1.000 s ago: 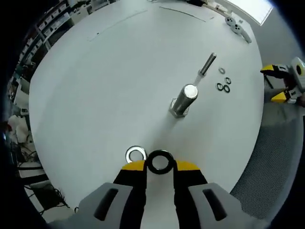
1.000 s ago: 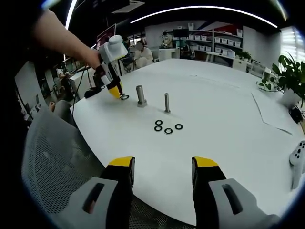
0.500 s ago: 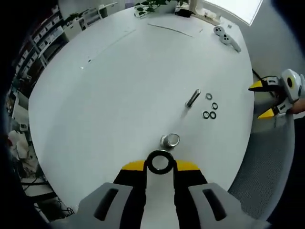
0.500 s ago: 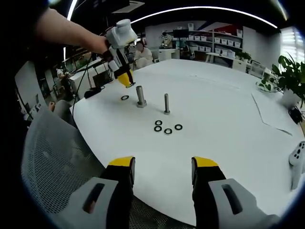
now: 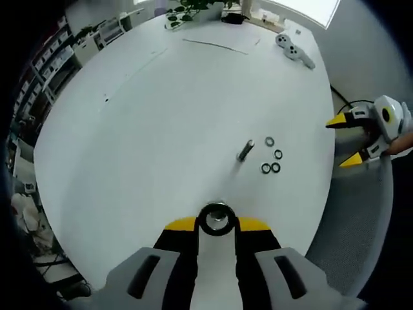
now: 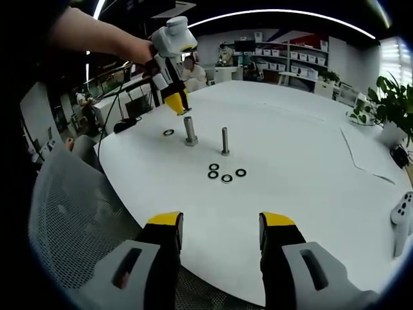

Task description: Place the washer onto the threaded stud by aligning its center hole with the stud, sliding it down to the base, and recovering from edge contact or off-axis alignment until the washer reaches the visible bottom stop.

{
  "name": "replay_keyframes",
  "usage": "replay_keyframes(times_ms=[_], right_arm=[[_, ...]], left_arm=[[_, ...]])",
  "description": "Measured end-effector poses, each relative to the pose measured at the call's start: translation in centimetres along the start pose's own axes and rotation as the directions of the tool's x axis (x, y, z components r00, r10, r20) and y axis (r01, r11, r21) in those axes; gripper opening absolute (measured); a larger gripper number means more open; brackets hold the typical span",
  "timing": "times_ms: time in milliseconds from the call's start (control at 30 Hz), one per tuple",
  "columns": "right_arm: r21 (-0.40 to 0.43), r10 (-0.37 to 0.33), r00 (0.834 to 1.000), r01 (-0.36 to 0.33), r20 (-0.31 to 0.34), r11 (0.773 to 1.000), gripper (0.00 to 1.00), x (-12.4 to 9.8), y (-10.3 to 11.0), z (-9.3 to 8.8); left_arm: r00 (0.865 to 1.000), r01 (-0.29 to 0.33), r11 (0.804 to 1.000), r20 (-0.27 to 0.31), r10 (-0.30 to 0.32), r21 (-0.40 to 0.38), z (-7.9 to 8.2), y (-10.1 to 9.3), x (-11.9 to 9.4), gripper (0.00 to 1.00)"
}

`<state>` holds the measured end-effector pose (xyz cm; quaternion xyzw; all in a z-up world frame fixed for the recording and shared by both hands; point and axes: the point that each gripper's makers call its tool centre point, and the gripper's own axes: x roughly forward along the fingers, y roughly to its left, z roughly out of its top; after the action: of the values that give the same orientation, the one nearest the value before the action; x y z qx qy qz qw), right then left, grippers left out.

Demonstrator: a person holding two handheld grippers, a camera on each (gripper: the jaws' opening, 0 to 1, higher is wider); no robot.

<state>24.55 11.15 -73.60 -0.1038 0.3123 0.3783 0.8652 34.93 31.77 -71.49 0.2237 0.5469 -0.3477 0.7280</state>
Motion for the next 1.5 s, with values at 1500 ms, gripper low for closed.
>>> replay_keyframes(times_ms=[1500], right_arm=[[-0.014,-0.007,1.000,0.007,0.000,1.000,0.49,0.0,-0.1,0.0]], left_arm=[[0.993,0.001,0.993,-0.120,0.014,0.117,-0.4,-0.2,2.8,0.19]])
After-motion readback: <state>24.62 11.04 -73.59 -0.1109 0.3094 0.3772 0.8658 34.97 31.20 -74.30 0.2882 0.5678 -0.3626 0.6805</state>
